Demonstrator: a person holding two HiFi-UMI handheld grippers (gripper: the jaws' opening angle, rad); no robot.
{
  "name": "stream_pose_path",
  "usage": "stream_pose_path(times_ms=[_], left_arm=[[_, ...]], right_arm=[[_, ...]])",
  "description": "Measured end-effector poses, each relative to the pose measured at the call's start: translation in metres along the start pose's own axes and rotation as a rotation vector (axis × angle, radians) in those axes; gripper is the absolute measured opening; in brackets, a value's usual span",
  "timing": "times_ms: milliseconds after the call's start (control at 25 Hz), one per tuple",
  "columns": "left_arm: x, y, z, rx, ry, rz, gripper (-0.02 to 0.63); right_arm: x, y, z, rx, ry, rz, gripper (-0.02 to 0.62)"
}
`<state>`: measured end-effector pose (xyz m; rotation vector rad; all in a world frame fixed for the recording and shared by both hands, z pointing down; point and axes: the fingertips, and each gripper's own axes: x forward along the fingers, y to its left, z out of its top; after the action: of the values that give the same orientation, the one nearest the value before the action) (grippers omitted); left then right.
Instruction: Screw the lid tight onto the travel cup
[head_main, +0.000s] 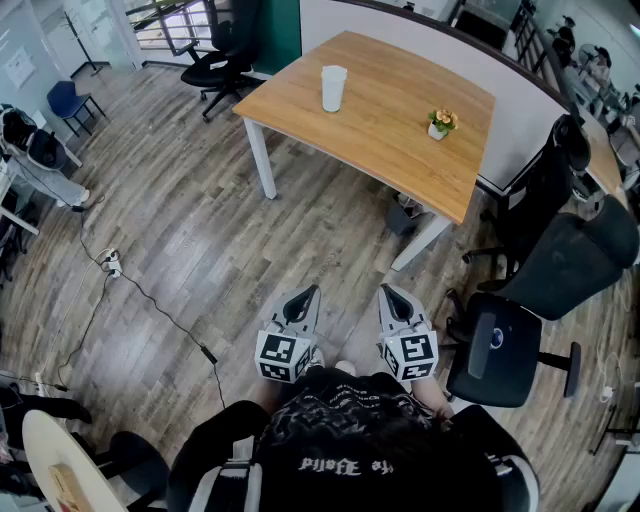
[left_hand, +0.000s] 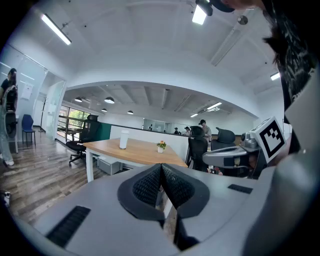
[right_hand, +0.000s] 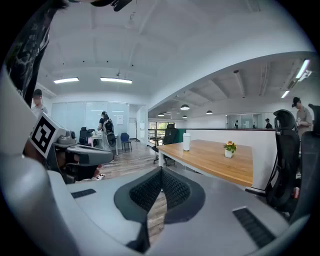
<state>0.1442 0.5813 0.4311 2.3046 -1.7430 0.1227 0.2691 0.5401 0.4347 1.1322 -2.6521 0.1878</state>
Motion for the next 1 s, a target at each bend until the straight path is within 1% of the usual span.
stream_pose_path(times_ms=[200,320,440,560,640,680,720,760,800,840,960,1000], left_arm=[[-0.006,-0.017,-0.006,-0.044,-0.01,-0.005,0.021],[-0.005,-0.017,-0.003,-0.021,-0.017,-0.008,0.021],[-0.005,-0.013,-0.003,0.003,-0.016,-0.006,0.021],[-0.003,-0.013,-0.003,-0.004,-0.021,-0.019,0.025],[0.0,-0.016,-0.004,-0.019,-0.02,-0.052,0.032],[0.001,-0.018,-0.004,-0.027,-0.021,-0.076,0.068],[0.003,-0.02,-0.003,-0.033,-0.023,-0.102,0.163],[0.004,-0.023,-0.002,-0.033,-0.027,-0.129,0.227],[0.005,-0.024,0.0,-0.026,-0.031,-0.153,0.297],[0.006,-0.025,0.001,-0.014,-0.033,-0.17,0.338],[0.01,-0.02,0.003,0.02,-0.032,-0.195,0.357],[0.011,-0.017,0.003,0.02,-0.032,-0.202,0.357]], right_arm=[[-0.018,-0.001,-0.01,0.008,0.004,-0.013,0.005],[-0.021,-0.007,-0.009,0.019,-0.011,-0.038,0.005],[-0.02,-0.007,-0.006,0.019,-0.021,-0.04,0.005],[-0.017,-0.009,-0.008,0.033,-0.028,-0.042,0.006],[-0.015,-0.009,-0.01,0.051,-0.031,-0.033,0.01],[-0.013,-0.007,-0.011,0.058,-0.03,-0.013,0.049],[-0.011,-0.005,-0.011,0.064,-0.026,0.013,0.136],[-0.008,-0.002,-0.012,0.069,-0.023,0.036,0.224],[-0.005,0.0,-0.012,0.071,-0.02,0.05,0.282],[-0.001,0.001,-0.013,0.072,-0.019,0.057,0.318],[0.009,0.001,-0.012,0.075,-0.013,0.055,0.411],[0.012,0.002,-0.012,0.077,-0.013,0.051,0.411]])
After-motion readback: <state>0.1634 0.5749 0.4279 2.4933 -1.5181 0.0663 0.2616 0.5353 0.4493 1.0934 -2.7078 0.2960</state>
